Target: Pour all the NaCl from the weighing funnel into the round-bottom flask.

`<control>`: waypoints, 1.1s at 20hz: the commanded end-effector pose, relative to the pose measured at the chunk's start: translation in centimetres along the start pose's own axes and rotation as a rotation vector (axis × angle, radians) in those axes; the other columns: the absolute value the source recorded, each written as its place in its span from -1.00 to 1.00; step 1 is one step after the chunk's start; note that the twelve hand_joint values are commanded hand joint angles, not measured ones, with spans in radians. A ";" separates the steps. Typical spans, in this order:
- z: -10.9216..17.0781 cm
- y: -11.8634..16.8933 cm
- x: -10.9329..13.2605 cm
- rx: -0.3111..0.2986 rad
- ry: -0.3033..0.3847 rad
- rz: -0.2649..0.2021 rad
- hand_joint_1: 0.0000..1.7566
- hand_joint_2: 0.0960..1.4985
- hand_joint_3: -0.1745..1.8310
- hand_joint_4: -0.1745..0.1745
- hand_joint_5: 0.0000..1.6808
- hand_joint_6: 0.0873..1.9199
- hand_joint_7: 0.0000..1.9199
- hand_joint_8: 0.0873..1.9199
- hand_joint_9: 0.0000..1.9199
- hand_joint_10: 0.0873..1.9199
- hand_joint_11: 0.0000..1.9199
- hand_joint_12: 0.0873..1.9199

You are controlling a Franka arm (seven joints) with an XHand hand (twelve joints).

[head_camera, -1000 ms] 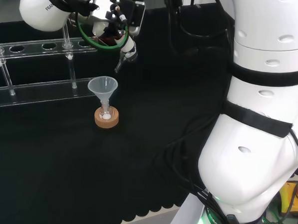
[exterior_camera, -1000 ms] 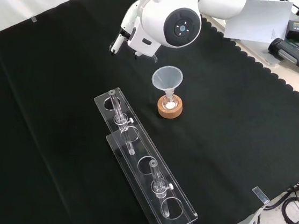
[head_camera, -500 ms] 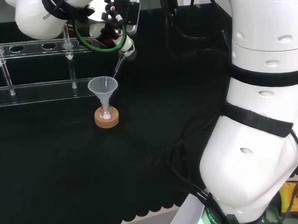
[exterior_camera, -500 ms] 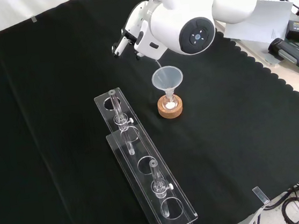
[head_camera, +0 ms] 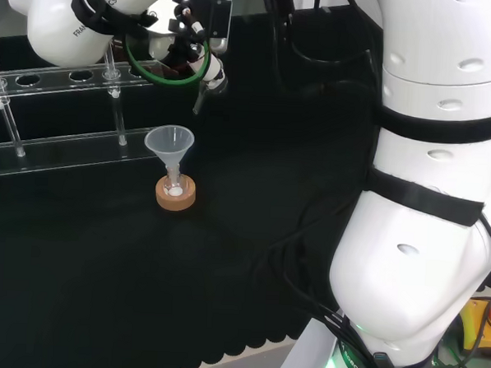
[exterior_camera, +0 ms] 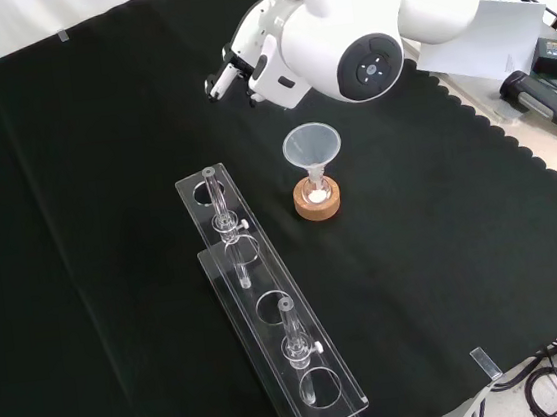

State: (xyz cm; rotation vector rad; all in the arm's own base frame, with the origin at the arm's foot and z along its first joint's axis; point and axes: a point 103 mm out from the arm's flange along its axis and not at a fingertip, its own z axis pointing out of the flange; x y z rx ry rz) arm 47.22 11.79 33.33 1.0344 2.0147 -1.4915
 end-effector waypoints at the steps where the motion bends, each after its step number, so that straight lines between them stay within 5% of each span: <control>1: -0.7 -0.1 0.2 -0.018 -0.066 -0.004 0.28 -0.35 0.02 1.00 0.52 -0.28 0.79 -0.80 0.53 -0.72 -0.73 0.52; 9: -2.0 0.0 0.0 -0.033 -0.119 -0.017 0.28 -0.35 0.03 1.00 0.53 -0.28 0.79 -0.80 0.54 -0.72 -0.72 0.51; 22: -2.2 0.2 -0.9 -0.021 -0.066 0.013 0.28 -0.36 0.04 1.00 0.53 -0.28 0.79 -0.81 0.55 -0.72 -0.71 0.50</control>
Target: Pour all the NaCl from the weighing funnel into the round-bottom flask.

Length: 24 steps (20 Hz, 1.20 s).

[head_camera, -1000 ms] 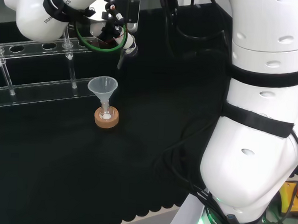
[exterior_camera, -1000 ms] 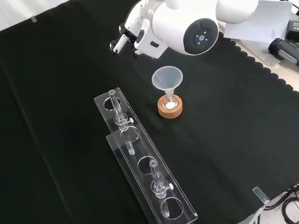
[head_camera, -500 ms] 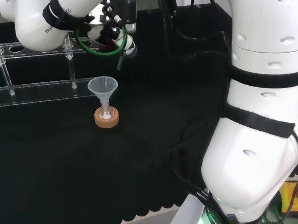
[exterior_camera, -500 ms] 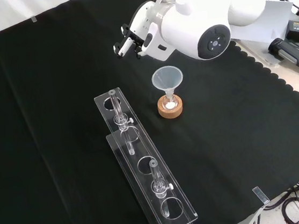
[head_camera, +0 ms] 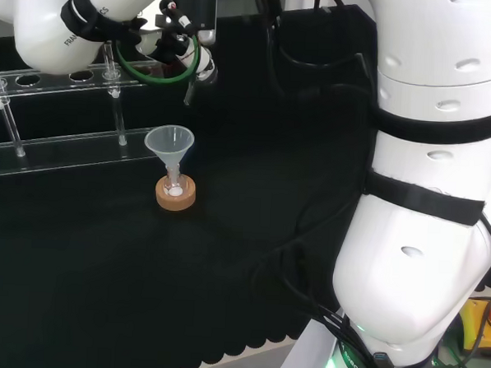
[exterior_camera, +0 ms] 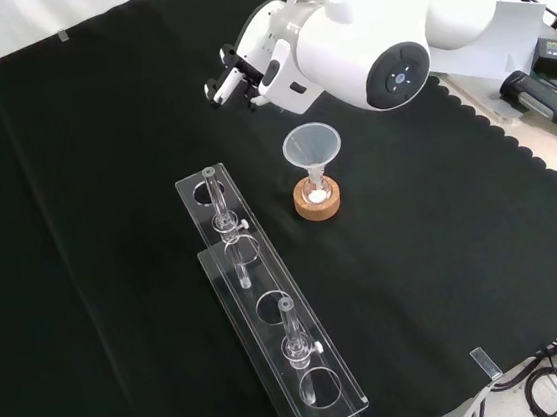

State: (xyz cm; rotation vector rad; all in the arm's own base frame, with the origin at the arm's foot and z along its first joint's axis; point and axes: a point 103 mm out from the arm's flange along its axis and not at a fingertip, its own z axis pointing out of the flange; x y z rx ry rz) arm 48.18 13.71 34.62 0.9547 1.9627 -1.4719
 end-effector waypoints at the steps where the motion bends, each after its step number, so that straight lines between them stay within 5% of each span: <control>1: 0.1 0.0 0.0 0.004 0.021 0.002 0.28 -0.36 0.04 1.00 0.53 -0.28 0.79 -0.81 0.55 -0.73 -0.71 0.50; 9: 0.4 -0.3 -0.5 0.002 0.094 0.017 0.28 -0.36 0.04 1.00 0.53 -0.28 0.80 -0.82 0.55 -0.73 -0.71 0.50; 19: 1.9 -1.2 -0.8 0.014 0.294 0.092 0.28 -0.36 0.04 1.00 0.53 -0.28 0.80 -0.82 0.55 -0.73 -0.70 0.49; 24: 2.2 -1.7 -0.6 0.009 0.308 0.121 0.28 -0.36 0.04 1.00 0.53 -0.28 0.80 -0.82 0.55 -0.73 -0.70 0.49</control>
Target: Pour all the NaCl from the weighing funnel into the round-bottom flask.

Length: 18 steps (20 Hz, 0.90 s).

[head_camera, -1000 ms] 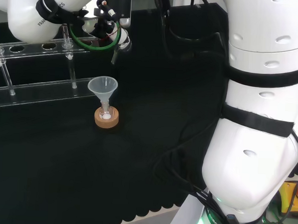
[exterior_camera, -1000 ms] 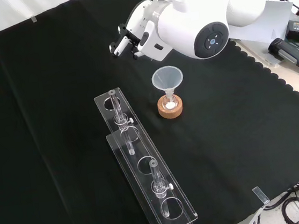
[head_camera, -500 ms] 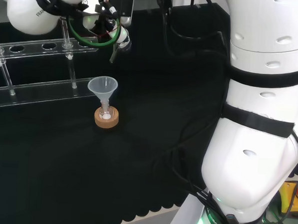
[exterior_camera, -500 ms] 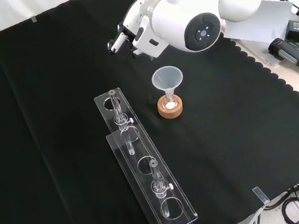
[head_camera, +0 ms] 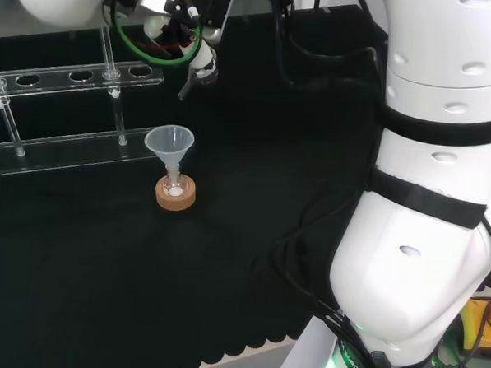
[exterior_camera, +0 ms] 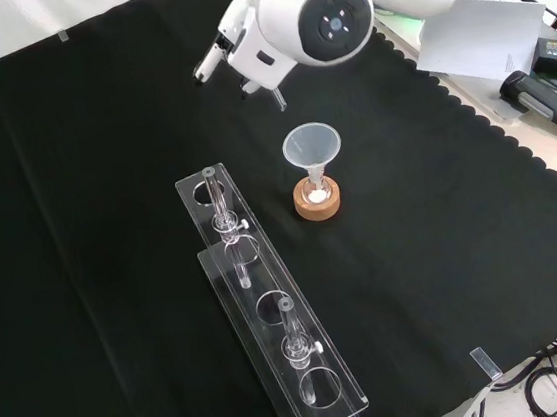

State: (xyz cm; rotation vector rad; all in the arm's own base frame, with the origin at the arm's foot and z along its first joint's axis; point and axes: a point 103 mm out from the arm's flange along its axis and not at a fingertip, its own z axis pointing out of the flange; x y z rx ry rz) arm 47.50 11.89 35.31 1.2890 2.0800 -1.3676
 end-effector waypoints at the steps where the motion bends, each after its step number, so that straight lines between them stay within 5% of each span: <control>1: 0.5 -0.5 -0.3 -0.009 0.027 0.038 0.28 -0.36 0.04 1.00 0.53 -0.28 0.80 -0.82 0.55 -0.73 -0.70 0.49; 18: 0.2 -1.2 -0.5 -0.057 0.003 0.040 0.28 -0.36 0.04 1.00 0.53 -0.27 0.81 -0.83 0.55 -0.74 -0.70 0.48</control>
